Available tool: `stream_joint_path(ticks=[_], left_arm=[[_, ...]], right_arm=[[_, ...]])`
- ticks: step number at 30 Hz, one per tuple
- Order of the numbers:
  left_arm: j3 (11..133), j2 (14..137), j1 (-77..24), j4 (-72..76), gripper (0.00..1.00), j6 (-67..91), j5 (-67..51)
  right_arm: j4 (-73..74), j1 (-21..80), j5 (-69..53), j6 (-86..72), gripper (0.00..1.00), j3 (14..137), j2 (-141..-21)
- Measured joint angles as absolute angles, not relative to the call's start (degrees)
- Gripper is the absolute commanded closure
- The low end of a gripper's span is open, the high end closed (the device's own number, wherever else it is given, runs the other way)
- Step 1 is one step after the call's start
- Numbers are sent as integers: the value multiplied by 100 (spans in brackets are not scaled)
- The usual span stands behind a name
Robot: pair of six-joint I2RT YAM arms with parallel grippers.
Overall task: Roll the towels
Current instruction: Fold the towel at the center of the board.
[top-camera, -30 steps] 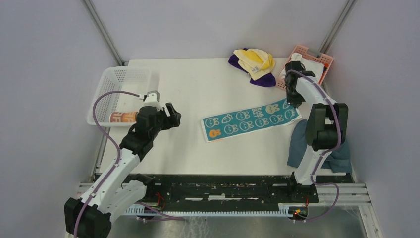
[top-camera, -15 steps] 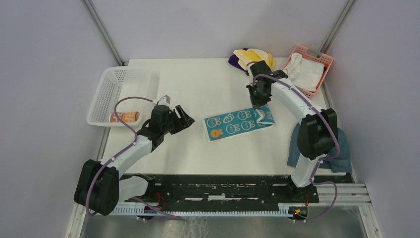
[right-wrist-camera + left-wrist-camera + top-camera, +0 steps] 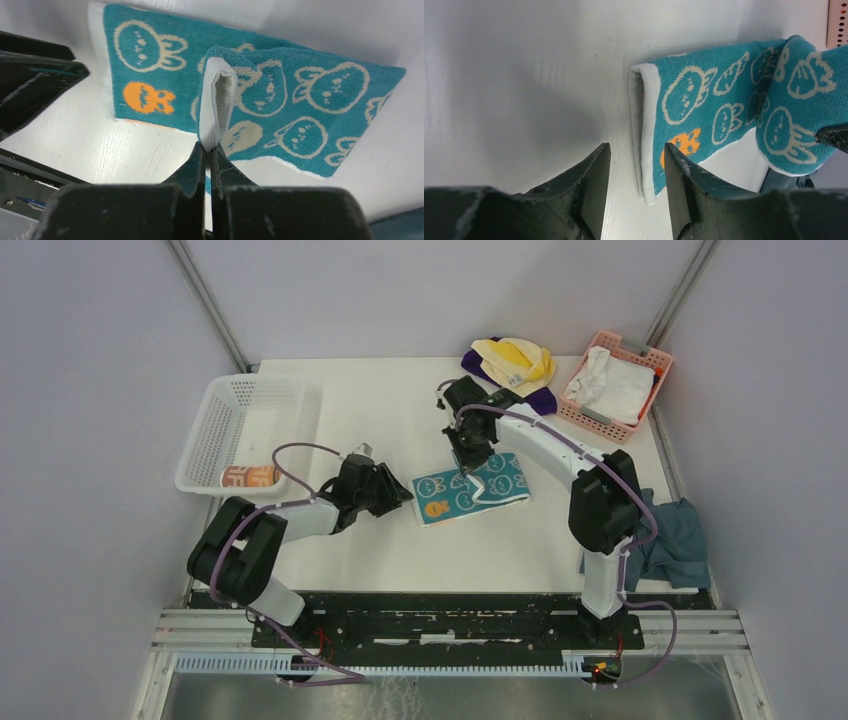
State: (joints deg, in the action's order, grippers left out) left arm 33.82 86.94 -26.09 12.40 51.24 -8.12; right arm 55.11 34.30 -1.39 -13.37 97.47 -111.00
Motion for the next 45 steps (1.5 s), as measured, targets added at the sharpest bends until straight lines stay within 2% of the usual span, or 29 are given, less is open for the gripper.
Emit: stream_joint_path(ticks=[9, 13, 34, 39, 45], left_arm=[[3538, 9308, -2816, 1627, 70, 5356, -823], [3540, 9351, -2834, 1664, 74, 5360, -816], [3538, 9360, -2950, 1662, 75, 5360, -762], [3535, 9360, -2971, 1664, 75, 5360, -760], [3529, 9360, -2976, 1675, 76, 5360, -755]], right_arm=[[5717, 3951, -108, -1625, 95, 10269, -11491], [5813, 4108, -82, -1739, 95, 10451, -11649], [5671, 4534, 113, -2204, 93, 10768, -12529], [5570, 4539, 108, -2311, 87, 10779, -12661], [5496, 4543, 89, -2340, 87, 10820, -12759]])
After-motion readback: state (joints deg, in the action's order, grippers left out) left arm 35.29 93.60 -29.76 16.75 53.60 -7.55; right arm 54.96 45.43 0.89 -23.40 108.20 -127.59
